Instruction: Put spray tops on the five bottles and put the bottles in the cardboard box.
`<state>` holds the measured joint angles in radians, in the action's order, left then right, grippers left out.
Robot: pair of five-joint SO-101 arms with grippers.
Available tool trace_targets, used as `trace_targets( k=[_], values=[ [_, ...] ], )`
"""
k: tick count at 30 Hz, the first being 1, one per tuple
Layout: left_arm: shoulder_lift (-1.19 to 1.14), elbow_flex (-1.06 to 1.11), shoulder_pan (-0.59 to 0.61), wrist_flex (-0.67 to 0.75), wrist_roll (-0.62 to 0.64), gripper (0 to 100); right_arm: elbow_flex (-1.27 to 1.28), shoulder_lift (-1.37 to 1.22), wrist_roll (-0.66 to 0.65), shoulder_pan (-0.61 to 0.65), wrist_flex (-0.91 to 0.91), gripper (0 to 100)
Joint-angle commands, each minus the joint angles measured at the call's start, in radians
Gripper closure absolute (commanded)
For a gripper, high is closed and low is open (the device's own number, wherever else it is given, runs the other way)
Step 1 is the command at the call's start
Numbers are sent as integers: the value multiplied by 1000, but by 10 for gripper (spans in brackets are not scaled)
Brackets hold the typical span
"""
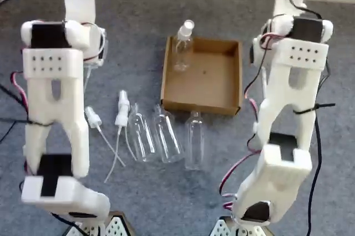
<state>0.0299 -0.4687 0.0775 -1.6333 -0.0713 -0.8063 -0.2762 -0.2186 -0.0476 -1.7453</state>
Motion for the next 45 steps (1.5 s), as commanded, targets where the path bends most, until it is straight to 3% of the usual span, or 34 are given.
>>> trace_targets(
  k=[1,8,14,19,24,29,35,39,45],
  values=[
    [196,7,-90,-32,-11,973,45,147,51,62,44,995],
    [495,245,-145,-26,-12,973,357,395,109,194,236,995],
    [677,271,-206,-14,-9,973,1007,799,141,335,664,995],
    [746,278,-265,124,15,973,1486,1101,137,490,905,995],
    [754,275,-321,336,118,973,1607,1176,115,558,949,995],
    [746,280,-409,483,184,973,1639,1280,-52,573,866,995],
    [746,328,-476,624,206,973,1804,1457,-46,656,869,995],
    [746,423,-492,733,207,995,1942,1589,78,656,1026,995],
    [753,513,-558,773,207,994,2155,1781,89,654,1136,995]
  ],
)
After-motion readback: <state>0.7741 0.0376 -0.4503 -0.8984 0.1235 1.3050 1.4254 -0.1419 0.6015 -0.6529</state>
